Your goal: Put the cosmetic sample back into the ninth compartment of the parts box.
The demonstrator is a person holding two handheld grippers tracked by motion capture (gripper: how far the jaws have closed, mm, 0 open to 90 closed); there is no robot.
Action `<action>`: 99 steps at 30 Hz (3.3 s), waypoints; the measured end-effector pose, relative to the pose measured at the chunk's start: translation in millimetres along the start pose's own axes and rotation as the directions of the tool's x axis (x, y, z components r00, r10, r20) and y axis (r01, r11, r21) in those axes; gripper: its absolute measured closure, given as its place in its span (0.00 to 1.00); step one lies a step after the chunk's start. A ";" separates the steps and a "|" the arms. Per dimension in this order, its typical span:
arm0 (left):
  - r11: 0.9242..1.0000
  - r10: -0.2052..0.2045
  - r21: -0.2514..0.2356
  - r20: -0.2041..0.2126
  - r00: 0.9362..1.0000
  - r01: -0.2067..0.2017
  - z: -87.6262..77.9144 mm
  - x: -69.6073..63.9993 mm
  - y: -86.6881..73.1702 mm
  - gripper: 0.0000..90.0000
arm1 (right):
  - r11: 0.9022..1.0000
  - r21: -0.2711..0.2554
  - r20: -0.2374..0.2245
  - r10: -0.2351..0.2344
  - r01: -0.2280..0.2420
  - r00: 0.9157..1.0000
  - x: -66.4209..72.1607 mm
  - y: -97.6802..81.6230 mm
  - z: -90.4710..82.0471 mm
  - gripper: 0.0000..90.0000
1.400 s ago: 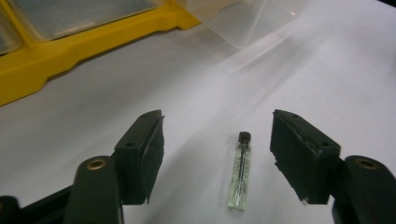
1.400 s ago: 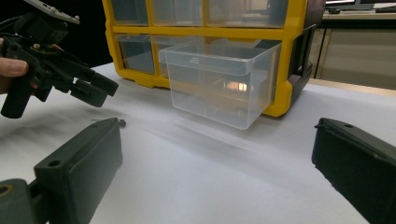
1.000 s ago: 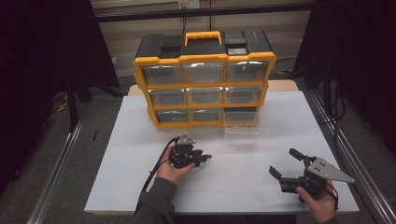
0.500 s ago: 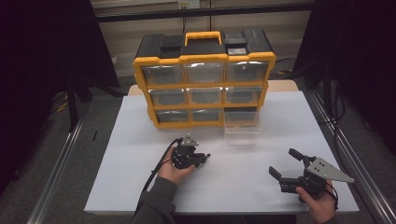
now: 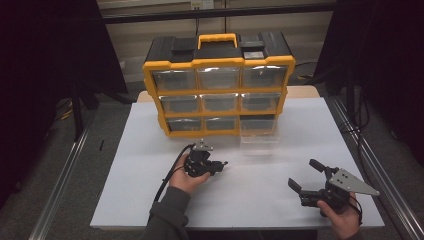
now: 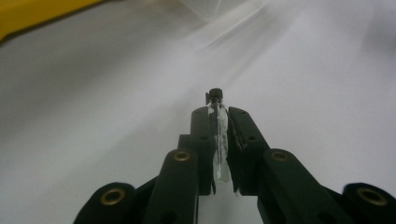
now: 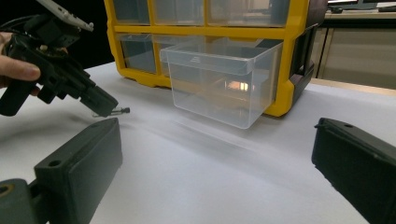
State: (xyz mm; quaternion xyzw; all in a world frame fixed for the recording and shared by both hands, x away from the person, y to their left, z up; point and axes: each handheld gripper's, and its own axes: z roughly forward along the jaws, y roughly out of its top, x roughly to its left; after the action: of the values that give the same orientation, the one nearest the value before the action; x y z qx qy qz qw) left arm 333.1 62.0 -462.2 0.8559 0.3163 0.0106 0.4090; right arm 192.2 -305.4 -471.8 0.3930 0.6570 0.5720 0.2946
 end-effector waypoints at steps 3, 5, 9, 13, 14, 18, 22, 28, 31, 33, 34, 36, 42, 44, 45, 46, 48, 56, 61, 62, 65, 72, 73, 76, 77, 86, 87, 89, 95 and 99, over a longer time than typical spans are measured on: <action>1.000 -0.012 -0.020 0.018 1.000 0.012 -1.4 0.8 3.4 0.90 | 1.000 0.002 -0.002 -0.001 0.001 1.000 0.1 0.1 -0.2 0.01; 1.000 -0.017 -0.016 0.022 1.000 0.017 -4.8 1.2 8.8 0.90 | 1.000 0.002 -0.003 -0.002 0.002 1.000 0.1 0.1 0.0 0.01; 0.999 -0.030 -0.044 0.045 0.999 0.032 -7.1 1.2 13.4 0.90 | 1.000 -0.001 -0.005 -0.002 0.002 1.000 -0.1 -0.1 0.3 0.01; 0.999 -0.020 -0.038 0.046 0.999 0.021 -9.8 0.9 17.5 0.90 | 1.000 0.001 -0.004 -0.003 0.003 1.000 0.3 -0.1 0.4 0.01; 0.999 -0.014 -0.041 0.045 0.999 0.016 -11.3 0.3 20.8 0.90 | 1.000 0.007 -0.011 0.000 0.000 1.000 1.0 -0.1 0.4 0.01; 0.999 -0.010 -0.049 0.045 0.999 0.012 -14.0 0.1 27.3 0.90 | 1.000 0.009 -0.014 -0.004 0.004 1.000 1.0 -0.2 0.5 0.01; 0.998 -0.005 -0.058 0.048 0.999 0.008 -15.3 0.3 31.7 0.90 | 1.000 0.008 -0.011 -0.005 0.005 1.000 1.0 -0.2 0.5 0.01; 0.997 -0.006 -0.077 0.056 0.998 0.010 -19.5 -0.1 39.6 0.90 | 1.000 0.009 -0.012 -0.004 0.004 1.000 1.1 -0.3 0.6 0.01; 0.996 -0.007 -0.084 0.057 0.998 0.012 -21.5 -0.7 42.5 0.90 | 1.000 0.009 -0.013 -0.004 0.004 1.000 1.1 -0.4 0.7 0.01; 0.997 -0.002 -0.079 0.056 0.998 0.006 -23.4 -0.7 45.2 0.90 | 1.000 0.009 -0.014 -0.004 0.004 1.000 1.2 -0.4 0.8 0.01; 0.996 -0.002 -0.084 0.056 0.998 0.007 -24.3 -0.7 46.9 0.90 | 1.000 0.009 -0.014 -0.004 0.004 1.000 1.3 -0.4 0.8 0.01; 0.996 -0.002 -0.087 0.057 0.998 0.007 -24.9 -0.6 48.0 0.90 | 1.000 0.009 -0.014 -0.003 0.004 1.000 1.3 -0.4 0.7 0.01; 0.995 -0.001 -0.095 0.056 0.998 0.006 -29.1 -0.7 54.9 0.90 | 1.000 0.010 -0.017 -0.003 0.003 1.000 1.3 -0.6 0.8 0.01; 0.995 -0.004 -0.096 0.057 0.998 0.009 -29.6 -1.0 55.8 0.90 | 1.000 0.010 -0.015 -0.001 0.001 1.000 1.4 -0.7 1.1 0.01; 0.996 -0.001 -0.094 0.062 0.998 0.007 -30.1 -0.8 56.7 0.90 | 1.000 0.010 -0.015 -0.001 0.001 1.000 1.4 -0.7 1.1 0.01; 0.995 -0.003 -0.095 0.058 0.998 0.008 -30.8 -0.9 58.3 0.90 | 1.000 0.009 -0.015 -0.003 0.003 1.000 1.4 -0.7 1.1 0.01; 0.995 -0.001 -0.095 0.053 0.999 0.006 -31.5 -0.6 59.9 0.90 | 1.000 0.010 -0.016 -0.002 0.003 1.000 1.5 -0.7 1.1 0.01; 0.995 -0.001 -0.101 0.054 0.999 0.006 -33.7 -1.6 65.1 0.90 | 1.000 0.011 -0.018 0.000 0.001 1.000 1.5 -0.8 1.1 0.01; 0.993 -0.003 -0.117 0.057 0.998 0.010 -35.3 -1.9 68.1 0.90 | 1.000 0.011 -0.020 -0.001 0.002 1.000 1.8 -0.7 1.0 0.01; 0.993 -0.005 -0.115 0.057 0.998 0.011 -35.8 -2.0 68.7 0.90 | 1.000 0.010 -0.021 -0.003 0.004 1.000 1.7 -0.6 1.1 0.01; 0.993 -0.008 -0.120 0.054 0.998 0.015 -36.1 -1.7 69.8 0.90 | 1.000 0.013 -0.023 0.000 0.000 1.000 2.0 -0.7 1.0 0.01; 0.992 -0.005 -0.126 0.053 0.999 0.011 -37.0 -1.6 75.0 0.90 | 1.000 0.013 -0.029 -0.004 0.005 1.000 2.7 -0.8 1.8 0.01; 0.991 -0.004 -0.131 0.051 0.999 0.010 -36.7 -1.7 75.7 0.90 | 1.000 0.013 -0.029 -0.004 0.005 1.000 2.7 -0.8 1.8 0.01; 0.992 0.001 -0.130 0.045 0.999 0.005 -37.7 -2.1 78.8 0.90 | 1.000 0.013 -0.029 -0.004 0.004 1.000 2.9 -0.8 1.8 0.01; 0.990 -0.003 -0.138 0.052 0.999 0.010 -37.4 -2.4 79.6 0.90 | 1.000 0.013 -0.029 -0.005 0.006 1.000 2.6 -0.8 1.7 0.01; 0.990 0.003 -0.139 0.043 0.999 0.003 -36.5 -2.3 86.8 0.90 | 1.000 0.013 -0.028 0.000 0.001 1.000 2.8 -0.9 1.8 0.01; 0.991 0.003 -0.137 0.041 0.999 0.003 -36.6 -2.3 88.0 0.90 | 1.000 0.013 -0.028 0.000 0.001 1.000 2.8 -0.9 1.8 0.01; 0.990 0.002 -0.143 0.044 0.999 0.004 -36.2 -2.2 89.0 0.90 | 1.000 0.013 -0.028 0.000 0.001 1.000 2.8 -0.9 1.9 0.01; 0.989 0.009 -0.145 0.034 0.999 -0.004 -34.6 -3.4 94.3 0.90 | 1.000 0.014 -0.027 0.001 -0.001 1.000 2.1 -0.9 1.5 0.01; 0.989 0.009 -0.147 0.030 1.000 -0.005 -33.2 -2.8 96.5 0.90 | 1.000 0.013 -0.027 0.003 -0.003 1.000 2.1 -0.9 1.6 0.01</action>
State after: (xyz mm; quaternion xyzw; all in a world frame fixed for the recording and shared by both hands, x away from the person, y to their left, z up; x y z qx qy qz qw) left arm 373.1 38.5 -371.2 0.8247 0.3053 0.0223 0.4756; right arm 192.3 -302.9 -472.8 0.3880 0.6641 0.5734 0.2822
